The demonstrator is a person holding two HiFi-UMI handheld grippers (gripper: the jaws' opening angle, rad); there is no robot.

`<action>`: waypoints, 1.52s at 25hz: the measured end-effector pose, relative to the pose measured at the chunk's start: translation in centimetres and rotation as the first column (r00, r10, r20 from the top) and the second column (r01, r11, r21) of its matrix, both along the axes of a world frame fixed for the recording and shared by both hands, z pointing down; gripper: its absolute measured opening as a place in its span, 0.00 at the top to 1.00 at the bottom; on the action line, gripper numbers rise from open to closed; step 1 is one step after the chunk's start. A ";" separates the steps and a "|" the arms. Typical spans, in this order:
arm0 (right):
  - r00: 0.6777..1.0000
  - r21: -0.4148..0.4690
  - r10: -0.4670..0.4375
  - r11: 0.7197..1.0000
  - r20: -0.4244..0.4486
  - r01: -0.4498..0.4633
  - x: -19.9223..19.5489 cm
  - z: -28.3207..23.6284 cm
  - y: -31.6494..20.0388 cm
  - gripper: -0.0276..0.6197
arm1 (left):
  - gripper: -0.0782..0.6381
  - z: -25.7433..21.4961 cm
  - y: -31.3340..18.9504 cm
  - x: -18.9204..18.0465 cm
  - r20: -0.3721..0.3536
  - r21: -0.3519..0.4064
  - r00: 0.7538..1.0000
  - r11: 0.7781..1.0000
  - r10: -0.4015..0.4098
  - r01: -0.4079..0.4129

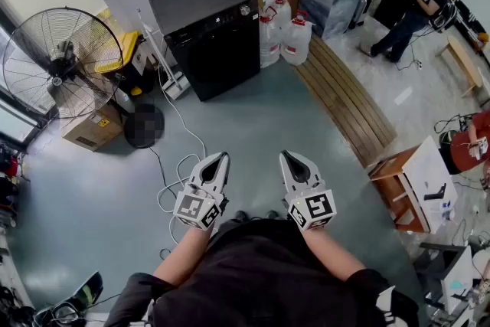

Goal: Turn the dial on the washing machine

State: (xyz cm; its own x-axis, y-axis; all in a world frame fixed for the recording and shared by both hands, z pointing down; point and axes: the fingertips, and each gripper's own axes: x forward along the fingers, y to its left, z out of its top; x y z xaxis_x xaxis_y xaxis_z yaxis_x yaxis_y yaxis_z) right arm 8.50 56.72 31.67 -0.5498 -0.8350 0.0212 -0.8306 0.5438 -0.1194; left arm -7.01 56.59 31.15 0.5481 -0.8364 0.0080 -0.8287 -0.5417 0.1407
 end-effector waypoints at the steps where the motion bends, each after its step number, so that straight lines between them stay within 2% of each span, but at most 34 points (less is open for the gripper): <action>1: 1.000 -0.002 -0.003 1.000 -0.002 0.003 0.4 0.1 0.1 0.92 | 0.87 -0.1 0.1 0.5 -0.003 -0.002 1.000 1.000 0.002 -0.002; 4: 1.000 -0.013 -0.006 1.000 0.005 0.006 1.6 0.4 0.5 0.92 | 0.87 -0.1 0.5 1.7 -0.013 -0.012 1.000 1.000 0.005 -0.005; 6: 0.998 -0.005 -0.012 1.000 0.060 0.013 2.2 0.4 0.7 0.92 | 0.87 0.2 0.6 2.3 -0.019 -0.023 1.000 1.000 0.006 -0.006; 8: 0.991 0.045 -0.046 0.998 0.125 0.041 2.6 -0.3 1.3 0.92 | 0.87 0.5 0.9 2.7 -0.020 -0.035 1.000 0.999 0.008 -0.009; 10: 0.991 0.077 -0.066 0.995 0.114 0.058 2.7 -0.5 1.5 0.92 | 0.87 0.7 1.1 3.0 -0.018 -0.043 1.000 0.999 0.009 -0.010; 14: 0.996 0.047 -0.065 0.997 0.063 0.062 3.1 1.0 1.2 0.92 | 0.87 1.0 1.2 3.5 -0.010 -0.039 1.000 0.999 -0.002 0.001; 18: 0.994 0.018 -0.067 0.998 0.082 0.066 3.7 1.9 0.6 0.92 | 0.87 0.6 1.3 3.4 -0.041 -0.056 0.999 0.998 -0.021 0.019; 23: 0.994 0.000 -0.053 0.999 0.095 0.053 3.6 2.2 -1.1 0.92 | 0.87 1.3 0.8 1.1 -0.051 -0.091 0.997 0.994 -0.058 0.053; 26: 0.994 0.030 -0.020 0.999 0.106 0.017 4.5 1.9 -3.1 0.92 | 0.87 1.9 -1.2 0.5 -0.060 -0.102 0.996 0.993 -0.068 0.062; 29: 0.996 0.036 0.008 0.999 0.091 -0.011 5.2 1.5 -6.2 0.92 | 0.87 1.5 -4.7 -0.1 -0.053 -0.066 0.997 0.996 -0.061 0.058; 38: 0.998 0.020 -0.018 1.000 0.067 0.017 2.5 1.2 -16.5 0.92 | 0.87 2.1 -16.4 -1.7 -0.076 -0.059 0.996 0.998 -0.036 0.031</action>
State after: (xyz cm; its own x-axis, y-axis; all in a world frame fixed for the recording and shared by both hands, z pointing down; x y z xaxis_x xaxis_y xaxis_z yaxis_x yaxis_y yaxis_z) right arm 11.03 40.19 32.88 -0.5640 -0.8251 -0.0321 -0.8115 0.5611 -0.1635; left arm -8.66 40.17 33.28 0.5205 -0.8537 0.0154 -0.8317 -0.5029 0.2352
